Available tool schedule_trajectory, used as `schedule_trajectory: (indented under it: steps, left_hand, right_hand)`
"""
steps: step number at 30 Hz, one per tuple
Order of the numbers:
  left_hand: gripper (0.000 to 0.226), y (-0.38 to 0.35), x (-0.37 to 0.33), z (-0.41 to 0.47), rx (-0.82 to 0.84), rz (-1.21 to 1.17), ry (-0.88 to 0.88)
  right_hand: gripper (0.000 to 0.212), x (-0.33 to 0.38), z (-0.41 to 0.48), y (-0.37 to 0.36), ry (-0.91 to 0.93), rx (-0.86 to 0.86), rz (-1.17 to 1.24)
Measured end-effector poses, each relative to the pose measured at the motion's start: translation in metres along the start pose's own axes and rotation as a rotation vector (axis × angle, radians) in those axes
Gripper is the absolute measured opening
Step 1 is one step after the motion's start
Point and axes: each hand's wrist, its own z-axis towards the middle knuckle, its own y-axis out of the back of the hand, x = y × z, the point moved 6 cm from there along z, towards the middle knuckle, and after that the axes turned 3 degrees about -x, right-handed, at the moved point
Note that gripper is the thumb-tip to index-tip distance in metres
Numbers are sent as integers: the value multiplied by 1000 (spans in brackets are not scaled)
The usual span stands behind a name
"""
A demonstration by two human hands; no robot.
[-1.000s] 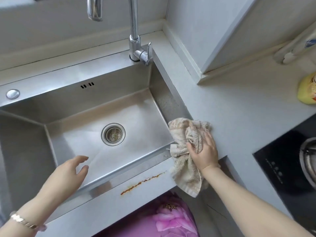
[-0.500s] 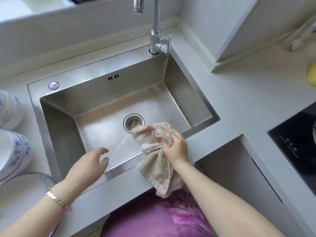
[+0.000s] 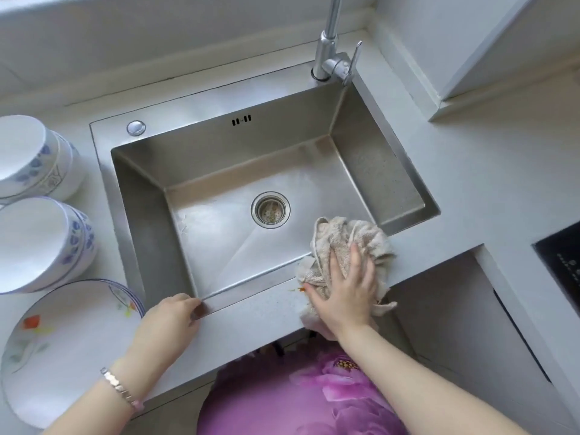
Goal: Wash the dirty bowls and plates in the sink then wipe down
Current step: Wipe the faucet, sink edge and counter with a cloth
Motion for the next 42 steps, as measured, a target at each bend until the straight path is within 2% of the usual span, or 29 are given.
schedule_trajectory:
  steps: [3,7,9,11,13,16,18,20,23,26,30,32,34,37,39,42]
  left_hand:
    - [26,-3,3,1,-14,4,-17]
    - [26,-4,7,4,-21,-15,-1]
    - [25,-4,9,4,-13,-26,-3]
    - [26,-3,9,4,-27,-54,-8]
    - [27,-2,7,4,-34,-63,-3]
    - [30,-2,6,4,-39,-60,-21]
    - [29,-1,7,5,-44,-29,-53]
    - [23,4,7,3,-77,-13,-111]
    - [20,18,21,1,-226,-73,-165]
    - [26,38,43,-13,-437,-137,-200]
    - [26,48,75,-32,-555,-265,-95]
    - [26,47,85,-38,-549,-314,-40]
    - [23,47,86,-43,-531,-341,-9]
    - [33,60,78,-49,-521,-493,43]
    - [50,78,63,-48,-479,-663,27]
    - [80,101,24,-35,-275,-921,-41]
  right_hand:
    - [62,71,-20,-11,137,-61,75]
    - [55,152,-35,-23,407,-131,55]
    - [53,145,-31,-23,505,-145,64]
    - [47,110,-16,-13,548,-145,100]
    - [37,52,12,0,468,-221,65]
    - [47,-29,52,18,147,-176,50]
    - [45,-45,54,15,-58,-92,57]
    - [47,-23,31,9,-99,-93,52]
    - [57,47,-17,-3,55,-144,96]
    - [57,125,-53,-17,216,-102,119]
    - [48,195,-46,-35,381,-5,80]
    - [43,211,-31,-38,440,30,106]
    - [44,223,-10,-33,495,140,187]
    - [61,223,16,-12,599,337,333]
    - [79,212,21,23,707,306,455]
    - [89,189,15,78,813,231,567]
